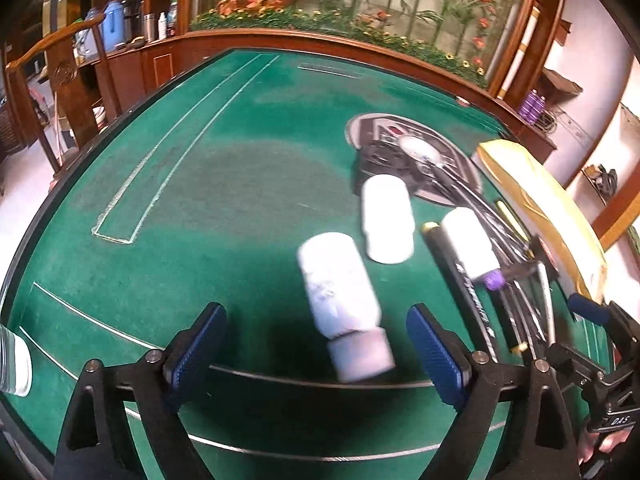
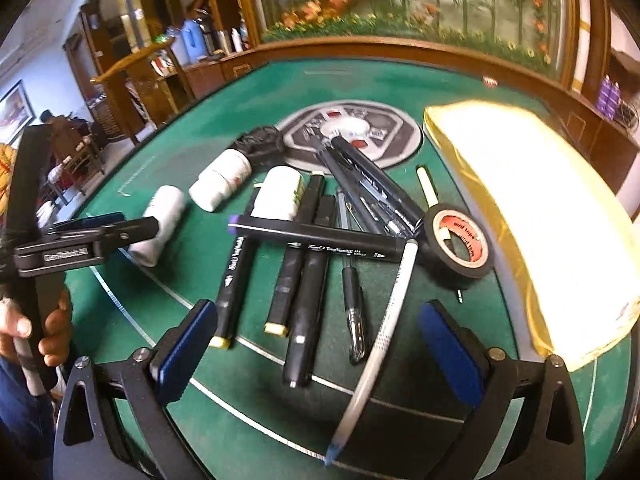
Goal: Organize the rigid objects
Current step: 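Close the left gripper on the white pill bottle while the right grasps a silver pen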
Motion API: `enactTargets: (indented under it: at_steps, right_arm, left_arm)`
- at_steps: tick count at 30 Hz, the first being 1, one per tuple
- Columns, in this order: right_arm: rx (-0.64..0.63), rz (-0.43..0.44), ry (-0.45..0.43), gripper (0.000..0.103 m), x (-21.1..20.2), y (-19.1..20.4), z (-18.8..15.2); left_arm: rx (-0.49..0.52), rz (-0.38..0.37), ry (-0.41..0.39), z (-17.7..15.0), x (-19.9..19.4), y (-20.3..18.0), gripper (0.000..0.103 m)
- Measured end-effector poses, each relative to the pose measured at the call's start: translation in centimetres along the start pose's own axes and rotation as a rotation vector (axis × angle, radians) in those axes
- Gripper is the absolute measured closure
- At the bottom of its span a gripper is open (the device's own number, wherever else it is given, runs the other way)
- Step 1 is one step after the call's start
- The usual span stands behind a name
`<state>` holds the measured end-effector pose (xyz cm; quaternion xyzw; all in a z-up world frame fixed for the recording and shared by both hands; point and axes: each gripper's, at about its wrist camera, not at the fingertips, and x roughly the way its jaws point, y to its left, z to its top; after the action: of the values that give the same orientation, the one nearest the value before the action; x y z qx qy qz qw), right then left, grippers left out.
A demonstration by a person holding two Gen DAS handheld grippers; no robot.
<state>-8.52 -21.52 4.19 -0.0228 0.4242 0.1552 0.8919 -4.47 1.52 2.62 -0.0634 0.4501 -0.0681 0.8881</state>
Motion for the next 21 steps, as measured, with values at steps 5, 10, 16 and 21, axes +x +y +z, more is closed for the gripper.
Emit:
enactTargets:
  at_steps: [5,10,16,21]
  right_arm:
    - [-0.008,0.014,-0.031,0.019,-1.3,-0.5,-0.6]
    - [0.024,0.026,-0.032,0.025,-1.7,-1.9,-1.1]
    - [0.081,0.049,-0.017,0.048,-1.6,-3.1,-1.5]
    - [0.139,0.061,0.014,0.068,-0.9,-4.0,-1.7]
  left_arm:
    - [0.029,0.036,0.009,-0.2,-0.1,-1.4,0.023]
    - [0.033,0.065,0.023,-0.2,0.2,-1.8,0.032]
    - [0.026,0.099,0.03,-0.4,1.0,-1.9,0.033]
    - [0.016,0.117,0.039,-0.4,1.8,-1.4,0.04]
